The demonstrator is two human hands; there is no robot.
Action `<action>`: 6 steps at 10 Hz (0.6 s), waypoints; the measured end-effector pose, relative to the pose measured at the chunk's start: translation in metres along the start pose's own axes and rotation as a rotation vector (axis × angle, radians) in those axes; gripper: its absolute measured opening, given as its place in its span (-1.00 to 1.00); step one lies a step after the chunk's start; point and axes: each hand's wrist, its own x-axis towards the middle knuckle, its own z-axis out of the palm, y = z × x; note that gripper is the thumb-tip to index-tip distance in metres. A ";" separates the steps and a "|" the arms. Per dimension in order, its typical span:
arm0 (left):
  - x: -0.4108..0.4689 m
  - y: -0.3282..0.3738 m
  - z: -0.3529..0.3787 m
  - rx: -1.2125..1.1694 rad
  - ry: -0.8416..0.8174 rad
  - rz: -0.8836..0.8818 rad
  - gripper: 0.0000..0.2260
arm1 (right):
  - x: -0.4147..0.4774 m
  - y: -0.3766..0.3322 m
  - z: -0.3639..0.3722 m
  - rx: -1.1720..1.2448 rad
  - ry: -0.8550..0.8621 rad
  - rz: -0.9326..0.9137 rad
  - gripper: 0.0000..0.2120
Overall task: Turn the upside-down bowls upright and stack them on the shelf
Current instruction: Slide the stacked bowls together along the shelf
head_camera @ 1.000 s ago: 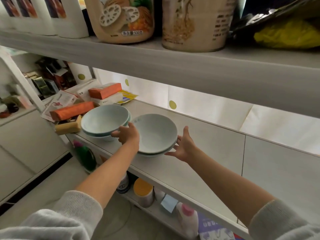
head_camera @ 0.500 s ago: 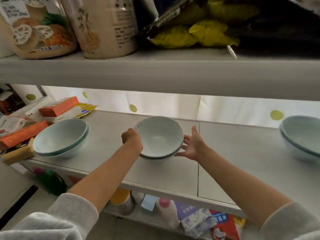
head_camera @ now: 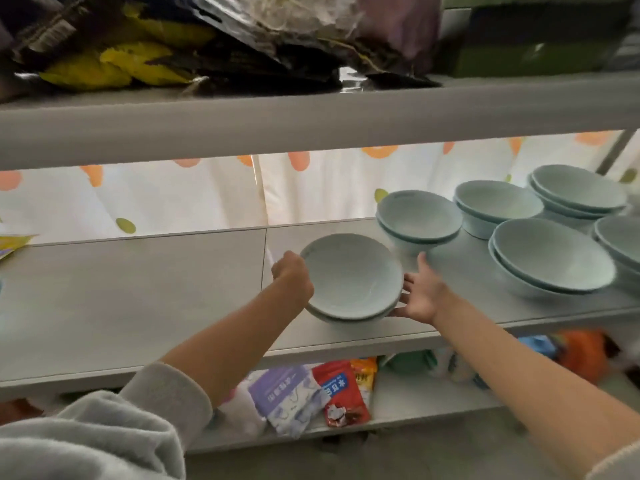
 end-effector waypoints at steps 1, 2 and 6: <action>-0.024 -0.016 0.023 0.050 -0.086 0.007 -0.56 | -0.020 -0.005 -0.042 0.038 0.047 -0.017 -0.22; -0.043 -0.038 0.060 0.111 -0.123 0.011 -0.57 | -0.037 -0.010 -0.080 0.093 0.094 -0.032 -0.22; -0.078 -0.057 0.141 0.078 -0.339 -0.020 -0.75 | -0.054 -0.036 -0.151 0.220 0.189 -0.084 -0.21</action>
